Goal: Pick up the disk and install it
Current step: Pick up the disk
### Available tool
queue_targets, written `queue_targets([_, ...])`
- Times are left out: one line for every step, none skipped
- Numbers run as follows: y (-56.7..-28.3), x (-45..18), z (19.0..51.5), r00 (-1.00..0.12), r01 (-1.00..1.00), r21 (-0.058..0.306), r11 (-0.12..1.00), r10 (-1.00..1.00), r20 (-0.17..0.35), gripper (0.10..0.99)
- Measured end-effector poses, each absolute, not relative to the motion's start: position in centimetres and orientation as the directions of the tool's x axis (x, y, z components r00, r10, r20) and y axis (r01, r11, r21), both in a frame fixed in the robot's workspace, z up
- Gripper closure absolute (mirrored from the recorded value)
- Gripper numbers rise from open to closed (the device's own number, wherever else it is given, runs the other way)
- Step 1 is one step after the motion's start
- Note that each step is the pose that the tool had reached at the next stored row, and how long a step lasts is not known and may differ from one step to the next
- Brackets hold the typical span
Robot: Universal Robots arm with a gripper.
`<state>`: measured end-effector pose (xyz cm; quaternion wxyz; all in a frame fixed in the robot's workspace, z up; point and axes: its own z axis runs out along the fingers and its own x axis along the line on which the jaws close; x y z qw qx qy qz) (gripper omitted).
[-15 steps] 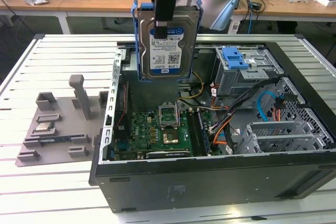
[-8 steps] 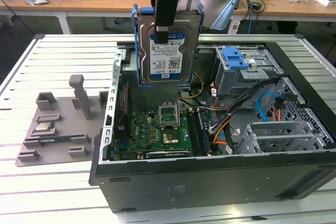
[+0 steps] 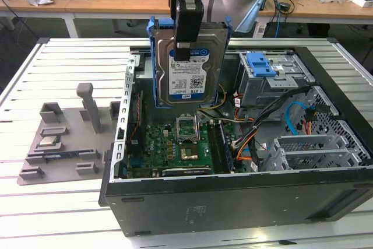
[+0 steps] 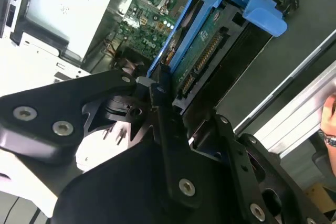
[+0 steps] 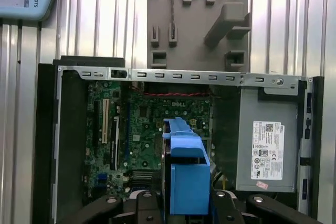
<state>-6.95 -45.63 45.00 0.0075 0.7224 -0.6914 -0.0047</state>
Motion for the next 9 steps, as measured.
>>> queue_targets([-45.6, -6.6, 44.9, 0.044, -0.999, 0.017, -0.044, -0.999, 0.003, 0.722])
queue_targets([-45.6, -6.0, 44.9, 0.044, -0.999, 0.017, -0.044, -0.999, 0.003, 0.722])
queue_targets([-45.6, -5.6, 44.9, 0.044, -0.999, 0.017, -0.044, -0.999, 0.003, 0.722])
queue_targets([-45.6, -5.4, 44.8, 0.044, -0.999, 0.017, -0.044, -0.999, 0.003, 0.722])
queue_targets([-45.6, -5.1, 44.8, 0.044, -0.999, 0.017, -0.044, -0.999, 0.003, 0.722])
queue_targets([-45.6, -4.8, 44.8, 0.044, -0.999, 0.017, -0.044, -0.999, 0.004, 0.722])
queue_targets([-45.6, -4.6, 44.8, 0.044, -0.999, 0.017, -0.044, -0.999, 0.003, 0.722])
queue_targets([-45.6, -4.3, 44.8, 0.044, -0.999, 0.017, -0.044, -0.999, 0.003, 0.722])
queue_targets([-45.6, -3.9, 44.8, 0.044, -0.999, 0.017, -0.044, -0.999, 0.003, 0.722])
